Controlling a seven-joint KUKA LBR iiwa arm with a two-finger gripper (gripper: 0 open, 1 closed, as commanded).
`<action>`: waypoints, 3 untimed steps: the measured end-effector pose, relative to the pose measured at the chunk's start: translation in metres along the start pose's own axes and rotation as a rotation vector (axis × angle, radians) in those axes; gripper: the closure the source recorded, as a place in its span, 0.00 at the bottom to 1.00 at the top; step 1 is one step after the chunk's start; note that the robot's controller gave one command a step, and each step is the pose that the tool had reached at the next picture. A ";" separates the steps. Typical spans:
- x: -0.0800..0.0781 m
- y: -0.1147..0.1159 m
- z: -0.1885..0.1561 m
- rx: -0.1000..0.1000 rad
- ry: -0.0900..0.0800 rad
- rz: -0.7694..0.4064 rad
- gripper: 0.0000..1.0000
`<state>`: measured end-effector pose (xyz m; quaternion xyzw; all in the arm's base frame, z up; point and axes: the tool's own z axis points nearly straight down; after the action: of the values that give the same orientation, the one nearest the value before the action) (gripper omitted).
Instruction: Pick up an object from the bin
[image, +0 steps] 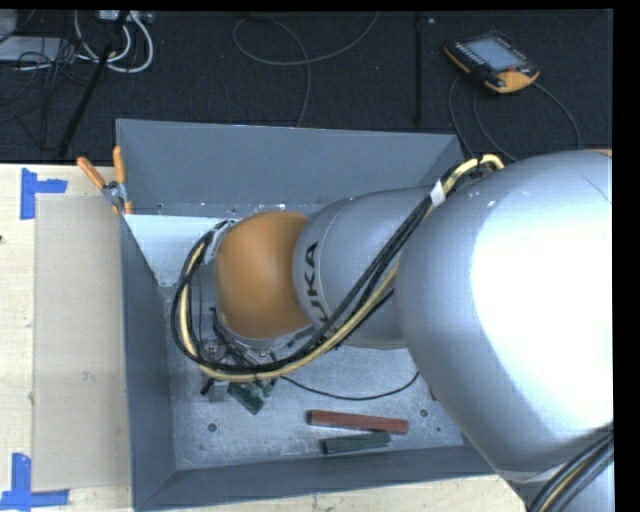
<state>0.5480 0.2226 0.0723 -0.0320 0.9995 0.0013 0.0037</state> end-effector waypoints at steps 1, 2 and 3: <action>0.000 0.000 0.000 0.000 0.000 0.001 1.00; 0.026 -0.022 -0.005 0.002 0.006 -0.030 1.00; 0.052 -0.088 0.002 0.003 0.010 -0.030 0.00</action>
Offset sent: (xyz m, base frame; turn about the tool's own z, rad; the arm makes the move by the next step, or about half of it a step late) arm -0.0389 -0.0409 0.0086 -0.0454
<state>0.5018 0.1315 0.0695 -0.0469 0.9989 -0.0003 -0.0011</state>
